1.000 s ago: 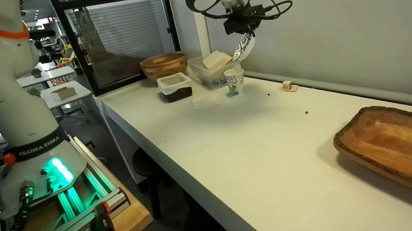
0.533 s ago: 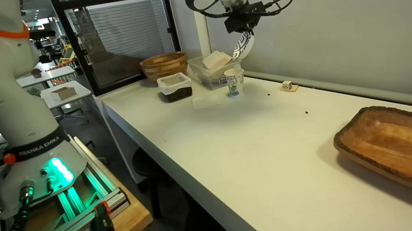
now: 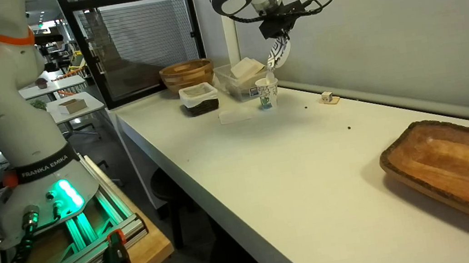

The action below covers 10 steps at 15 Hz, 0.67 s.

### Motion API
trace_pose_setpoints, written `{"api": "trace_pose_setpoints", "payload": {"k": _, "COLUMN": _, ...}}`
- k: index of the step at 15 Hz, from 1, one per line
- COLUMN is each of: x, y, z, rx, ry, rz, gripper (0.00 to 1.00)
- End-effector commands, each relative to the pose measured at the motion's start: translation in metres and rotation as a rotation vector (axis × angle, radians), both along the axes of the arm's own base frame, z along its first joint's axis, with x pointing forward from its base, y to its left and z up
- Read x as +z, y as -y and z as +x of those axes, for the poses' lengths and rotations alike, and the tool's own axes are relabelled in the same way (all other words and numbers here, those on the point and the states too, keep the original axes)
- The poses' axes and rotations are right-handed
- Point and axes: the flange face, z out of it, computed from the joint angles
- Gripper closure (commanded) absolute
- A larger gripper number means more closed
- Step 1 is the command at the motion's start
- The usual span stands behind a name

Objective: Pour the beans from the bowl into the cup

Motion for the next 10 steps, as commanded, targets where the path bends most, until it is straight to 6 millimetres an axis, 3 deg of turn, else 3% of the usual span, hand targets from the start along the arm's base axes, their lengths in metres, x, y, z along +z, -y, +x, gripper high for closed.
{"api": "trace_pose_setpoints", "payload": {"k": 1, "x": -0.005, "y": -0.006, "z": 0.006, "rx": 0.031, "ry": 0.047, "rz": -0.040, "gripper": 0.99}}
{"api": "trace_pose_setpoints", "payload": {"k": 10, "x": 0.006, "y": -0.031, "z": -0.001, "rx": 0.084, "ry": 0.128, "rz": -0.083, "gripper": 0.99}}
